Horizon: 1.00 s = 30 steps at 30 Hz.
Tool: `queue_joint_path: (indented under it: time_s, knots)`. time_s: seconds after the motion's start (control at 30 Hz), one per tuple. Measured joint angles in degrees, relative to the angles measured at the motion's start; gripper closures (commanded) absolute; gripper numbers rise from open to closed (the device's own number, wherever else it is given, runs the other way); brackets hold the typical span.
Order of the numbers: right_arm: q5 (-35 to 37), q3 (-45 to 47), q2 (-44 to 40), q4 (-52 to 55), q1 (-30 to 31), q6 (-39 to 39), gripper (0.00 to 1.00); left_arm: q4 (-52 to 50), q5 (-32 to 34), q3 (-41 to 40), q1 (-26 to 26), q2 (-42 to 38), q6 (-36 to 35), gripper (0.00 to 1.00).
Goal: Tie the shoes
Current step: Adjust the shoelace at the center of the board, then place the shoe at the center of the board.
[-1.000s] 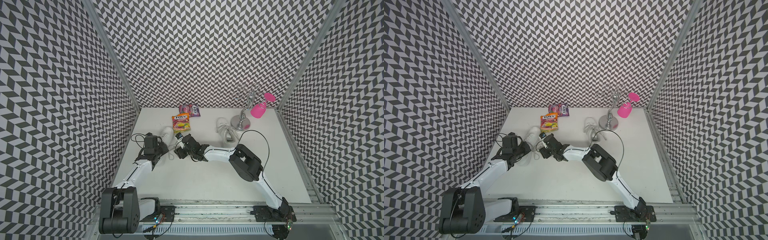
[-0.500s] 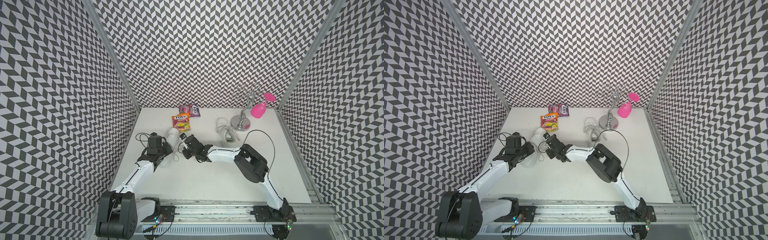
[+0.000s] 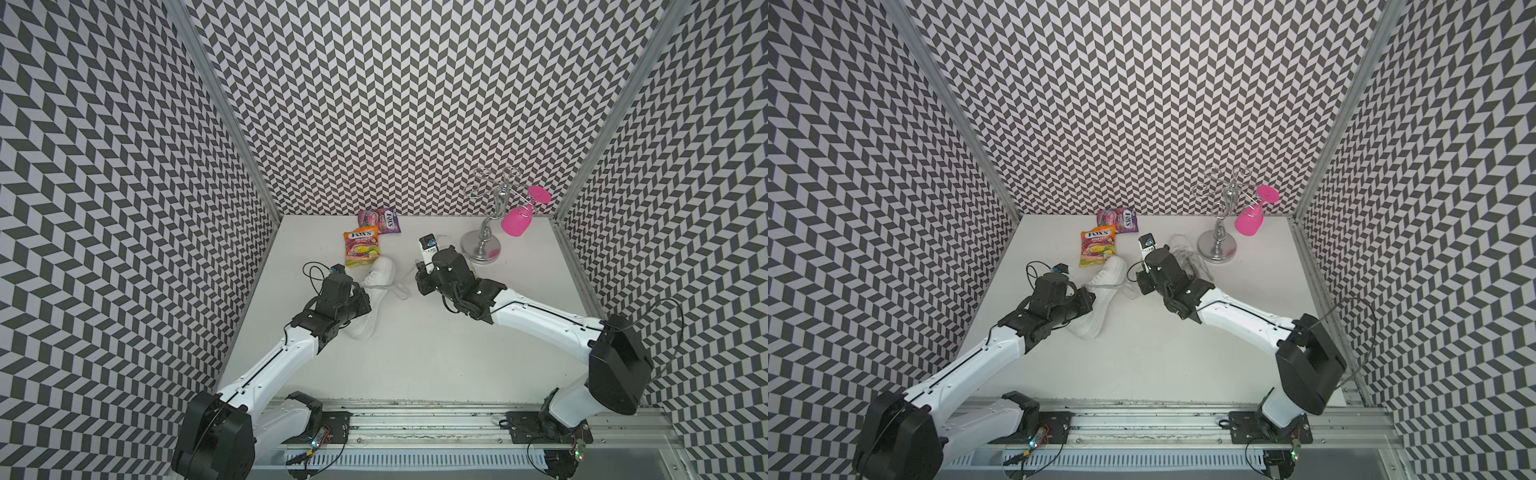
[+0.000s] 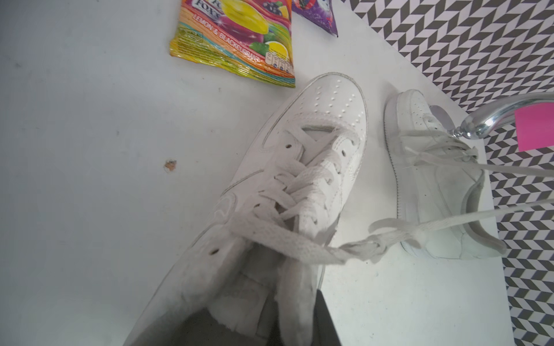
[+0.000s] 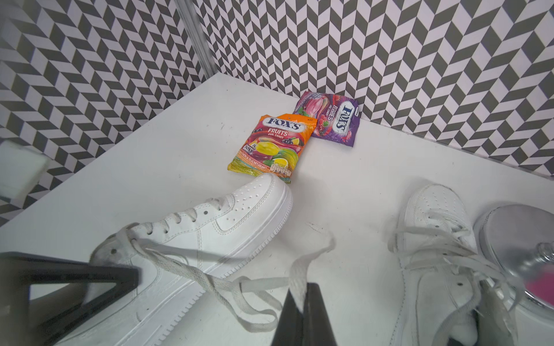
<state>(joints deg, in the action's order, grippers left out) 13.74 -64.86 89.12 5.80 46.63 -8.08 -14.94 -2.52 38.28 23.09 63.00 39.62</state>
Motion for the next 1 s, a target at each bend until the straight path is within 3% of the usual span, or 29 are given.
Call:
queue_joint_path:
  time_s: [0.1, 0.3, 0.47, 0.67, 0.77, 1.0]
  knots:
    - [-0.9, 3.9, -1.7, 1.7, 0.0, -0.2, 0.85, -0.2, 0.1, 0.7, 0.4, 0.0, 0.4, 1.00]
    - [-2.5, 10.2, -3.8, 6.4, 0.0, -0.6, 0.51, -1.1, 1.0, 3.6, 0.4, -0.1, 0.3, 1.00]
    - [-3.3, 11.5, -7.1, 5.0, 0.0, 0.7, 0.44, -1.3, 1.4, 4.1, 0.5, -0.5, -0.4, 1.00]
    - [-14.9, 15.5, -7.7, -8.0, 0.0, 2.7, 0.42, -2.4, 1.3, 4.1, 0.5, -0.5, -1.2, 1.00]
    - [-21.3, 15.5, -3.8, -14.6, 0.3, 3.4, 0.42, -3.2, 1.1, 4.3, 0.5, -0.5, -1.4, 1.00]
    - [-27.3, 14.2, 7.8, -24.3, 1.7, 5.9, 0.42, -4.0, 0.8, 6.7, 0.5, -0.5, -2.1, 1.00]
